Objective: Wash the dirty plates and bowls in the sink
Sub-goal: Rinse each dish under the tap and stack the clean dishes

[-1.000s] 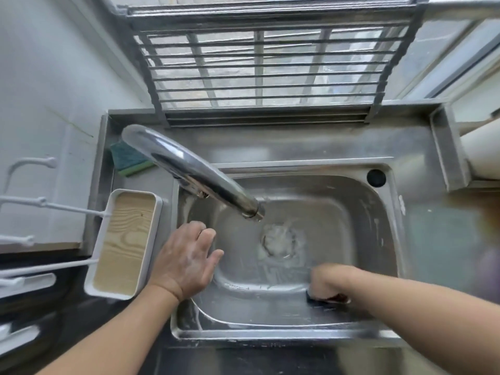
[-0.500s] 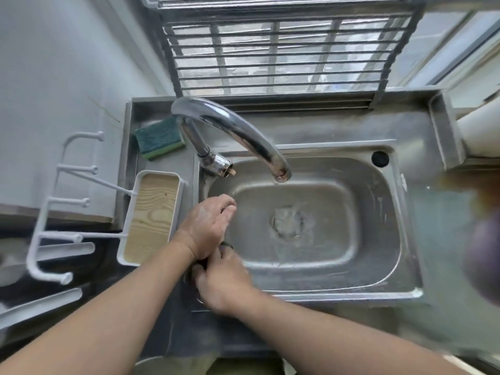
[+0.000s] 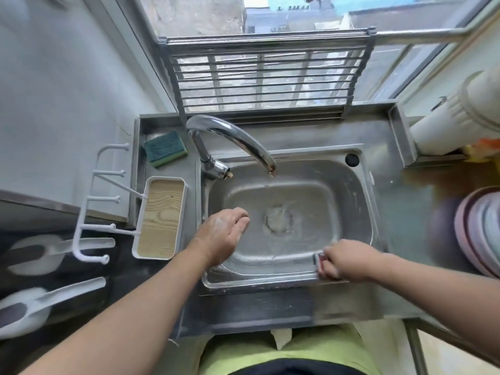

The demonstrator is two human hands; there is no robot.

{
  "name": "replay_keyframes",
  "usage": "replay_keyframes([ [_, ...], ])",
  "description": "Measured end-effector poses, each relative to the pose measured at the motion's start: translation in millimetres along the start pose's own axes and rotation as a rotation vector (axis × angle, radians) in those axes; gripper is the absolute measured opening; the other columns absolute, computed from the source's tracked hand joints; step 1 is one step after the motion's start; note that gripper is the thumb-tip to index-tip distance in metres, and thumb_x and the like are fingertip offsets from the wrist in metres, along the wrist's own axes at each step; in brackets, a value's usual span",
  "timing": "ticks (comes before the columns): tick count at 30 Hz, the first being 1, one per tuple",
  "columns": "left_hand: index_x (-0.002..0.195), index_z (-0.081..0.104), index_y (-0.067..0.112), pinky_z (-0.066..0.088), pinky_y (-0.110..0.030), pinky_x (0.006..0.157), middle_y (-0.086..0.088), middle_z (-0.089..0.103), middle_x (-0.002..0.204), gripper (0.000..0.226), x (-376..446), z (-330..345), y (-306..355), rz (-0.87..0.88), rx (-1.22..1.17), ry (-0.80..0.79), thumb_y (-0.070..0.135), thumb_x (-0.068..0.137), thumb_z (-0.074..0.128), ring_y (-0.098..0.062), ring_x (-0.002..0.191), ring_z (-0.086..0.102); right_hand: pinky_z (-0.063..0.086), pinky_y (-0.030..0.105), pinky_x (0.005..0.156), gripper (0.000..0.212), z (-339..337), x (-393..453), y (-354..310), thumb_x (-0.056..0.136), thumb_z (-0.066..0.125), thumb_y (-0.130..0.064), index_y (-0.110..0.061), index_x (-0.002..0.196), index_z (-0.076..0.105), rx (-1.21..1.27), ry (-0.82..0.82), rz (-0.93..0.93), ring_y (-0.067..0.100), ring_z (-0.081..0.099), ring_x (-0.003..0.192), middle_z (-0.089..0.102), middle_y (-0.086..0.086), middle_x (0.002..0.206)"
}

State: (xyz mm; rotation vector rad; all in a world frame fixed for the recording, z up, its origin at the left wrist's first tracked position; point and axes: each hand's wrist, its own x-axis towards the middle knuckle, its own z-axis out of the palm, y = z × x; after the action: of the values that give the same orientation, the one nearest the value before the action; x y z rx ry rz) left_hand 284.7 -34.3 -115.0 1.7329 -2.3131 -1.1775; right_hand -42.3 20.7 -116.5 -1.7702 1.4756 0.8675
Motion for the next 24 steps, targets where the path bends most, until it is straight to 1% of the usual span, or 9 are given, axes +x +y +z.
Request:
replay_keyframes([
  [3, 0.112, 0.064, 0.021, 0.042, -0.035, 0.093, 0.001, 0.069, 0.109, 0.050, -5.9, -0.1, 6.9, -0.013, -0.057, 0.034, 0.050, 0.101, 0.025, -0.020, 0.104, 0.061, 0.048, 0.034, 0.076, 0.040, -12.8, -7.9, 22.7, 0.102, 0.043, -0.045, -0.017, 0.089, 0.067, 0.065, 0.029, 0.113, 0.031, 0.065, 0.098, 0.074, 0.010, 0.104],
  [5, 0.111, 0.066, 0.018, 0.040, -0.035, 0.091, 0.001, 0.068, 0.106, 0.049, -8.7, -2.8, 8.9, -0.045, -0.115, 0.081, 0.045, 0.102, 0.025, -0.020, 0.102, 0.060, 0.040, 0.035, 0.073, 0.036, -22.7, -6.4, -0.6, 0.104, 0.043, -0.043, -0.020, 0.084, 0.063, 0.225, 0.075, 0.072, 0.028, 0.060, 0.093, 0.074, 0.008, 0.101],
  [7, 0.108, 0.066, 0.017, 0.042, -0.038, 0.092, 0.001, 0.067, 0.106, 0.054, -11.3, -7.3, 7.7, -0.048, -0.128, 0.134, 0.047, 0.101, 0.022, -0.021, 0.102, 0.060, 0.044, 0.036, 0.075, 0.029, -27.9, -0.3, -53.0, 0.102, 0.044, -0.042, -0.023, 0.086, 0.058, 0.375, 0.121, -0.039, 0.030, 0.060, 0.094, 0.072, 0.007, 0.102],
  [9, 0.106, 0.066, 0.016, 0.041, -0.037, 0.090, 0.006, 0.065, 0.101, 0.057, -12.5, -8.8, 7.2, -0.032, -0.136, 0.169, 0.050, 0.099, 0.021, -0.019, 0.098, 0.059, 0.052, 0.041, 0.086, 0.023, -22.1, 10.7, -117.5, 0.099, 0.044, -0.041, -0.026, 0.110, 0.057, 0.456, 0.138, -0.174, 0.037, 0.064, 0.106, 0.071, 0.015, 0.116],
  [12, 0.103, 0.067, 0.018, 0.039, -0.032, 0.082, 0.016, 0.059, 0.086, 0.043, -17.7, -7.2, 2.7, -0.058, -0.177, 0.226, 0.042, 0.101, 0.031, -0.016, 0.085, 0.056, 0.049, 0.050, 0.099, 0.042, 6.8, 28.8, -211.6, 0.104, 0.043, -0.043, -0.021, 0.140, 0.045, 0.406, 0.175, -0.254, 0.043, 0.056, 0.119, 0.059, 0.022, 0.133],
  [14, 0.103, 0.066, 0.021, 0.043, -0.036, 0.084, 0.015, 0.062, 0.089, 0.042, -22.4, -2.4, 1.4, -0.082, -0.193, 0.230, 0.042, 0.101, 0.031, -0.016, 0.086, 0.058, 0.046, 0.055, 0.102, 0.058, 22.2, 29.8, -235.4, 0.105, 0.046, -0.051, -0.015, 0.149, 0.036, 0.310, 0.239, -0.244, 0.042, 0.048, 0.124, 0.050, 0.021, 0.136],
  [18, 0.108, 0.067, 0.016, 0.043, -0.035, 0.087, 0.014, 0.061, 0.092, 0.047, -28.7, 6.3, 10.9, -0.072, -0.124, 0.174, 0.041, 0.101, 0.027, -0.017, 0.089, 0.058, 0.048, 0.052, 0.087, 0.058, 45.8, 13.3, -170.2, 0.100, 0.053, -0.054, -0.019, 0.145, 0.041, 0.056, 0.379, -0.365, 0.041, 0.056, 0.114, 0.057, 0.018, 0.127],
  [21, 0.108, 0.066, 0.019, 0.040, -0.033, 0.084, 0.012, 0.060, 0.089, 0.040, -27.4, 11.5, 24.2, -0.080, -0.106, 0.155, 0.038, 0.108, 0.030, -0.018, 0.086, 0.059, 0.054, 0.044, 0.077, 0.053, 63.6, -6.1, -65.1, 0.095, 0.050, -0.055, -0.022, 0.137, 0.053, -0.206, 0.424, -0.429, 0.034, 0.064, 0.099, 0.065, 0.010, 0.114],
  [24, 0.105, 0.062, 0.028, 0.046, -0.040, 0.089, 0.009, 0.062, 0.090, 0.043, -23.2, 19.0, 35.5, -0.108, -0.099, 0.133, 0.046, 0.102, 0.023, -0.020, 0.091, 0.061, 0.055, 0.045, 0.079, 0.053, 69.2, -25.6, 45.6, 0.089, 0.056, -0.054, -0.029, 0.136, 0.055, -0.312, 0.438, -0.426, 0.029, 0.063, 0.104, 0.066, 0.002, 0.118],
])
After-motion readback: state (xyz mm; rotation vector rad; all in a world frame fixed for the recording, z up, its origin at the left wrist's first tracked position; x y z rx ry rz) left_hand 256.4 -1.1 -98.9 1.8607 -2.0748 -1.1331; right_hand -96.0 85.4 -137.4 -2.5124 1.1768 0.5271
